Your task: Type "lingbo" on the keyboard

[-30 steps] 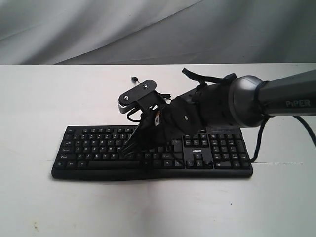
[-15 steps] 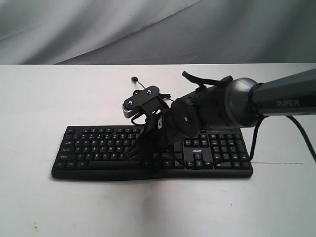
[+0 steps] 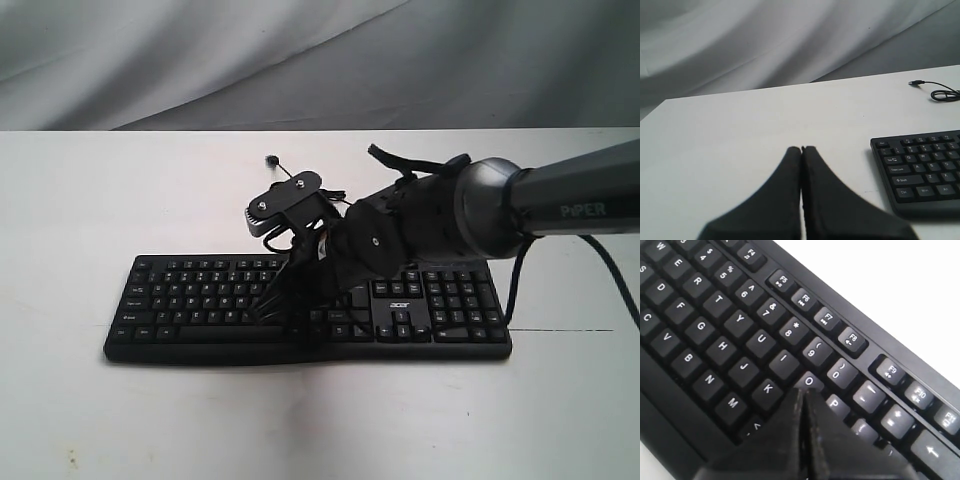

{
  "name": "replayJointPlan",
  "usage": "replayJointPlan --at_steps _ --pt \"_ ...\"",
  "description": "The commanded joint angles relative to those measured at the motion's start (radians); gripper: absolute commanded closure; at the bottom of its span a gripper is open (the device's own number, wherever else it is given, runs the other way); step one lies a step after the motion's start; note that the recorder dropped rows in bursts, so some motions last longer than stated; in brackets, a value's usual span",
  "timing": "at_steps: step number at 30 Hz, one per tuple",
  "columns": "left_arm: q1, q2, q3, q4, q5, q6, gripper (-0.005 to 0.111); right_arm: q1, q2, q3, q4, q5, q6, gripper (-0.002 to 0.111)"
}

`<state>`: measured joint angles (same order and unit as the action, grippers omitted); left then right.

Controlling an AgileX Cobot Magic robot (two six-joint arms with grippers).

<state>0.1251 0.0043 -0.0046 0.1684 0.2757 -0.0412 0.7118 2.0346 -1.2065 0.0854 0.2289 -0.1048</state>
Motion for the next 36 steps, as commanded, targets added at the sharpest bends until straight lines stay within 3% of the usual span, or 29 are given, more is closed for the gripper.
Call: replayJointPlan --at_steps 1,28,36 --pt "-0.007 -0.004 0.005 -0.002 -0.010 -0.004 0.107 0.011 -0.003 -0.006 0.004 -0.019 0.000 0.108" --pt "-0.007 -0.004 0.005 -0.002 -0.010 -0.004 0.107 0.007 -0.023 -0.006 -0.003 -0.038 0.000 0.108" --pt "-0.007 -0.004 0.005 -0.002 -0.010 -0.004 0.107 0.007 0.037 -0.141 -0.010 0.038 0.000 0.108"
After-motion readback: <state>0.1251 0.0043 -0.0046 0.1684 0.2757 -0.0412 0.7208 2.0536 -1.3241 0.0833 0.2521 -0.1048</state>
